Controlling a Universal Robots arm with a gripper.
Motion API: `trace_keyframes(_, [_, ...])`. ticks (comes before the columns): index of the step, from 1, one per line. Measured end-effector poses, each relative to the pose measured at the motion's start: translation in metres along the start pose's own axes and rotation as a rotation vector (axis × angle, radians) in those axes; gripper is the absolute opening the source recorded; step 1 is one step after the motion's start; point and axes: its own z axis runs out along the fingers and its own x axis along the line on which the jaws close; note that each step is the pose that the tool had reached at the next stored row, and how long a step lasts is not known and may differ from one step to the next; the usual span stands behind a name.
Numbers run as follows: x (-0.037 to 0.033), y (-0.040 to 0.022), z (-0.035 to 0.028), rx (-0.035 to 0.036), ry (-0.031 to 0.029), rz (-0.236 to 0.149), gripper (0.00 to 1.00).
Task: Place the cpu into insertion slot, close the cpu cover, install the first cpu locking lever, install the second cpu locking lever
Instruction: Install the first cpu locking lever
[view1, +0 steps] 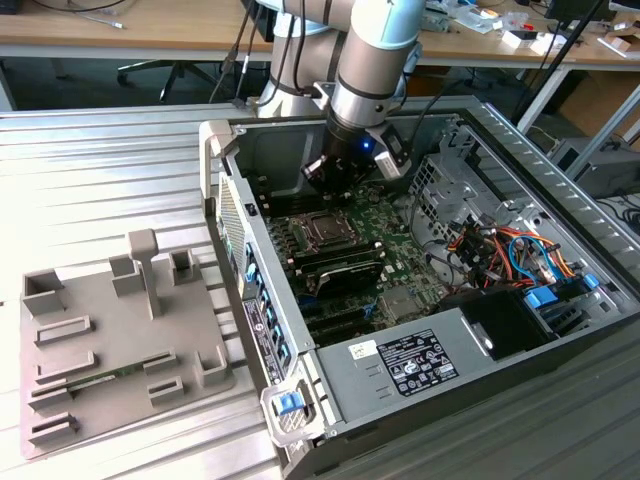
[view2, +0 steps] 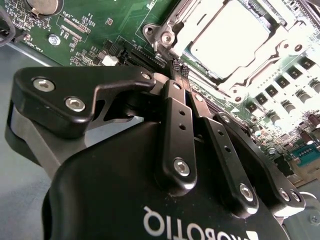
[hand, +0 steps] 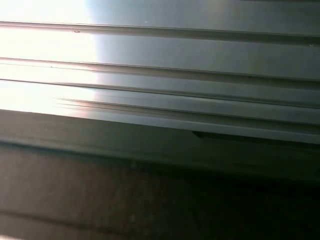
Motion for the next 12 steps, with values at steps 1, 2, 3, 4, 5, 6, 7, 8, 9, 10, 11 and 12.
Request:
trace_keyframes(1, [0.0000,-0.0002,-0.0001,0.0001,0.0002,0.000,0.11])
trace_keyframes(2, [-0.0001,-0.0003,-0.0001,0.0002,0.0003,0.000,0.11])
trace_keyframes(3, [-0.0003,-0.0005,0.0000,0.0001,0.0002,0.000,0.11])
trace_keyframes(4, [-0.0004,-0.0006,0.0000,0.0002,0.0003,0.000,0.11])
trace_keyframes(5, [-0.0007,-0.0008,0.0001,0.0001,0.0002,0.000,0.11])
trace_keyframes(6, [-0.0012,-0.0010,0.0002,0.0003,0.0003,0.000,0.11])
trace_keyframes(7, [-0.0014,-0.0011,0.0003,0.0003,0.0003,0.000,0.11])
trace_keyframes(8, [-0.0018,-0.0012,0.0004,0.0003,0.0003,0.000,0.11])
trace_keyframes(9, [-0.0022,-0.0014,0.0006,0.0001,0.0000,0.000,0.11])
trace_keyframes(10, [-0.0024,-0.0016,0.0007,0.0000,0.0000,0.000,0.11])
trace_keyframes(11, [-0.0024,-0.0021,0.0006,0.0000,0.0000,0.000,0.11])
trace_keyframes(12, [-0.0023,-0.0030,0.0006,0.0000,0.0001,0.000,0.11])
